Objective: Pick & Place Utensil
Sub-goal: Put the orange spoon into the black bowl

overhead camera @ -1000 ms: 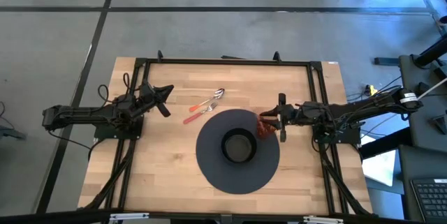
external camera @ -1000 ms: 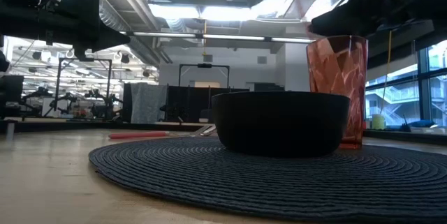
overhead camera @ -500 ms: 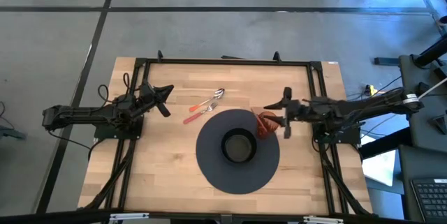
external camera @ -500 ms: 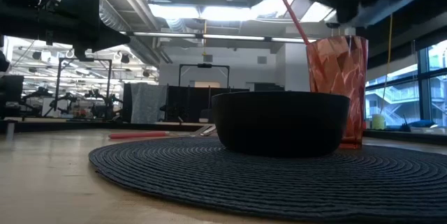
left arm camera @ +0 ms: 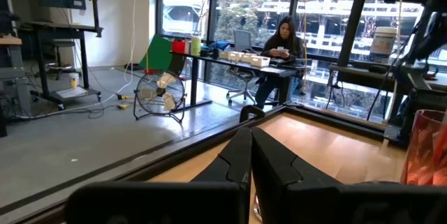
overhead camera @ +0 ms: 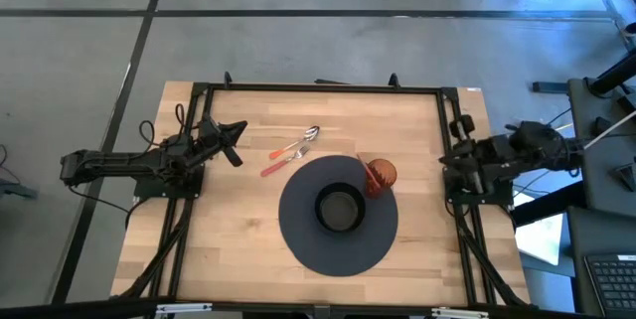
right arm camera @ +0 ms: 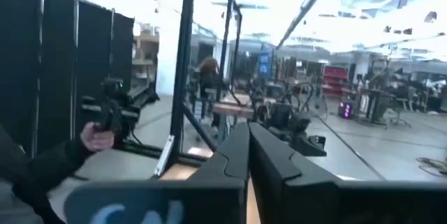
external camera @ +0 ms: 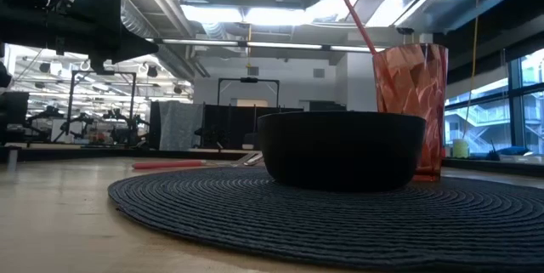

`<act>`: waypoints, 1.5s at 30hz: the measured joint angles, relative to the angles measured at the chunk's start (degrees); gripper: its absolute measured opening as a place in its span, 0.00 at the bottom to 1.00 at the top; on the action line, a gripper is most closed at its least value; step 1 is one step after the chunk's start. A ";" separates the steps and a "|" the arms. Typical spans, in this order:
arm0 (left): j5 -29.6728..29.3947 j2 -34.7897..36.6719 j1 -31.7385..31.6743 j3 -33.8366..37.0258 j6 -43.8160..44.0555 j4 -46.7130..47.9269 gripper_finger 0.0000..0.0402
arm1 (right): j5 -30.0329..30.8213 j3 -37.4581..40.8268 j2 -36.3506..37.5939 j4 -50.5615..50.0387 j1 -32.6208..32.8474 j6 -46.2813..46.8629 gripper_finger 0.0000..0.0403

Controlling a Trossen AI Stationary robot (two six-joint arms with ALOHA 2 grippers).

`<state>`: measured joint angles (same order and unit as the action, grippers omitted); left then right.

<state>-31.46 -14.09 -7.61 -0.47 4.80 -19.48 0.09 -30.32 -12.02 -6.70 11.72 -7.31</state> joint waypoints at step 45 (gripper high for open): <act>2.96 -0.33 -0.01 -0.02 0.90 0.44 0.01 | 7.90 30.00 11.79 12.27 -2.24 6.83 0.02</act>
<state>-28.50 -14.41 -7.62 -0.49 5.69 -19.03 7.99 -0.32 -0.23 5.57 9.47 -0.48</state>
